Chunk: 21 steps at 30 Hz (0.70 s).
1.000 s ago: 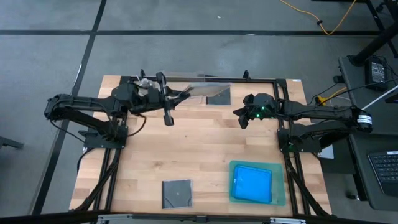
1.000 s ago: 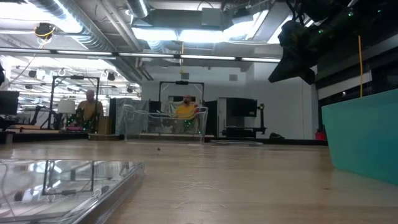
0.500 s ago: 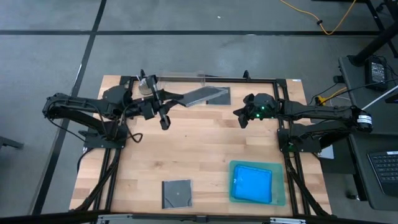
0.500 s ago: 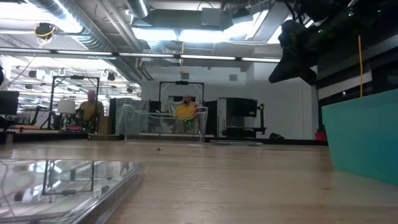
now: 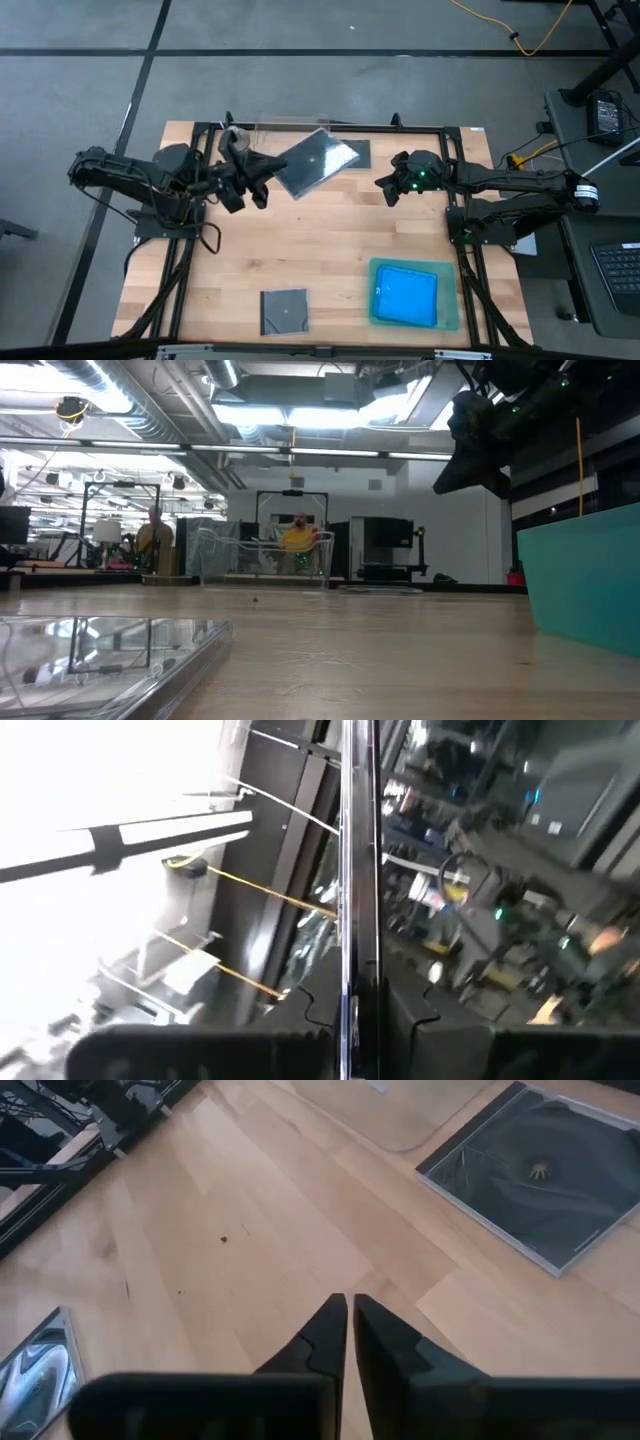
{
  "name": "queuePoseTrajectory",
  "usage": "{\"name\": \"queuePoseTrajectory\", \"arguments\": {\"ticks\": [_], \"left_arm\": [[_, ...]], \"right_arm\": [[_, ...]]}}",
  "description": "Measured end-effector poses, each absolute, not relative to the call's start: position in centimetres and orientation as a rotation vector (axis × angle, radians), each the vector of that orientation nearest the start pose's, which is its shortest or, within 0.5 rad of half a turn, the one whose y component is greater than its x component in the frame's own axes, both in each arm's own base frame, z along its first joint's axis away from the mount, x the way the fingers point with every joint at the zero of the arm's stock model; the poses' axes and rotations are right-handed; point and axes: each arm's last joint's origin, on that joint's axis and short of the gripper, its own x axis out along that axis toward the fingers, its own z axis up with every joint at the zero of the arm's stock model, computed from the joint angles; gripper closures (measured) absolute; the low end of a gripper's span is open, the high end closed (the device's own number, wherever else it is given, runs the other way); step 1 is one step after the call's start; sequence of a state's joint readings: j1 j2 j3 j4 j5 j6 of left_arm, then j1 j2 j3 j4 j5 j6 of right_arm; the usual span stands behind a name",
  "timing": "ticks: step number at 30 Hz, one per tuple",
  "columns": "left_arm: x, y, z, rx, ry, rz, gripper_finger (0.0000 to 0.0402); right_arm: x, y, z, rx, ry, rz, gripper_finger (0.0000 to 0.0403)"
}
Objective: Pick & place jewel cases by type
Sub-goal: Put the middle black cd case into the transparent bin
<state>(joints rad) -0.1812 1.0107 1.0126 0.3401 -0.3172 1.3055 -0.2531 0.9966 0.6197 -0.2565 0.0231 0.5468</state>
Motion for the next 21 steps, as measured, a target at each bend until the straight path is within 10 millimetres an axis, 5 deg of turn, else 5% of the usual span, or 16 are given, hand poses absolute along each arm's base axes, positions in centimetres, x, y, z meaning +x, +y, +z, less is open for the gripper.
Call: {"name": "queuePoseTrajectory", "arguments": {"ticks": [21], "left_arm": [[20.8,-5.2,41.8,1.693,-0.114,0.355,0.0382]], "right_arm": [[19.6,-5.1,23.1,0.702,0.549,-0.474,0.0380]]}}
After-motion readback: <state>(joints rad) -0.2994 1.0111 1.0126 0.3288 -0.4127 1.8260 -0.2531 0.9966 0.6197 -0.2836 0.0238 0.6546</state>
